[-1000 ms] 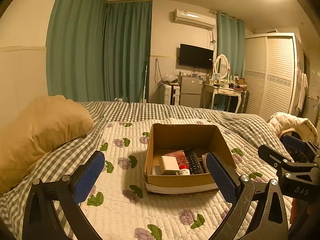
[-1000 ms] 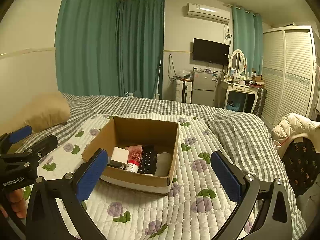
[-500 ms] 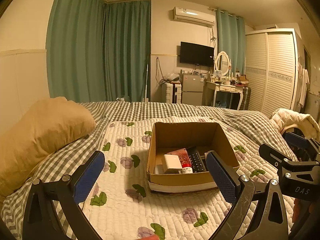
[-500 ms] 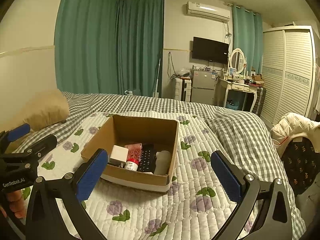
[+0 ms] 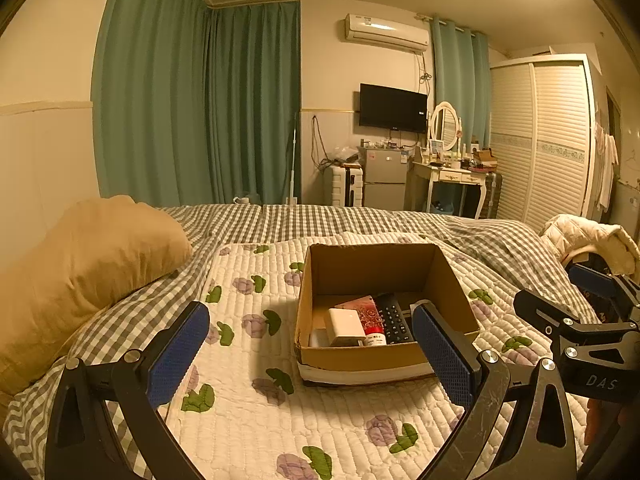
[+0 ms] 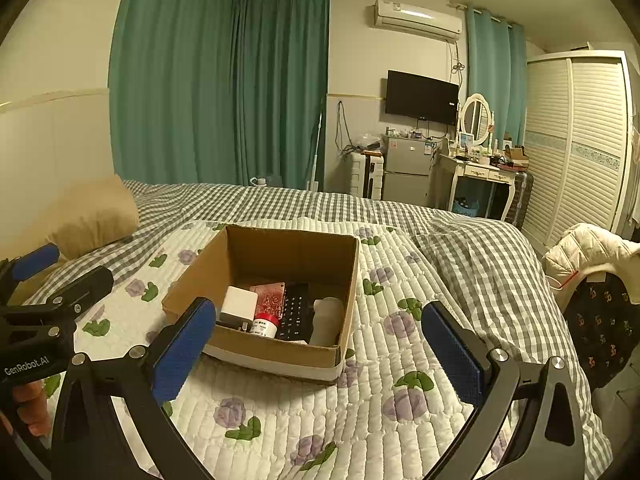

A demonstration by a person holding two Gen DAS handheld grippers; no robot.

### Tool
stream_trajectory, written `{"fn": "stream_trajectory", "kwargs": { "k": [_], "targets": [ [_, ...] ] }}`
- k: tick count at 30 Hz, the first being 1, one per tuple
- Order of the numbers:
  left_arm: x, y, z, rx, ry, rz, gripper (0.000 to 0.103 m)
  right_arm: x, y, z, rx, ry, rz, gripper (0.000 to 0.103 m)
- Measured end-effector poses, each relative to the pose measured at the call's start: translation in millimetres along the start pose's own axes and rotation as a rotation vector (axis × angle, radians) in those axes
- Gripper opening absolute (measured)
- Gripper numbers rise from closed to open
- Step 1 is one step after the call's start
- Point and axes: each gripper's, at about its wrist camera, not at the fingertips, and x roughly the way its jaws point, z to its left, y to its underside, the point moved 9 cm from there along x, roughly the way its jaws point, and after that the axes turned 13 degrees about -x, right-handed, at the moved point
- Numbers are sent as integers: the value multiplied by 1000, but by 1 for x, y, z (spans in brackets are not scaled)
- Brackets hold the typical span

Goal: Organize rigid objects

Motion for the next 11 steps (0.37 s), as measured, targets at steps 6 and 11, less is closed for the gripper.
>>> {"fn": "stream_trajectory", "kwargs": {
  "k": [6,11],
  "targets": [
    [0,1,-1,2,1,4,103,0,0,0,1,1,0,103],
    [1,4,-5,20,9,11,103,1,0,1,5,-1,3,103]
  ]
}}
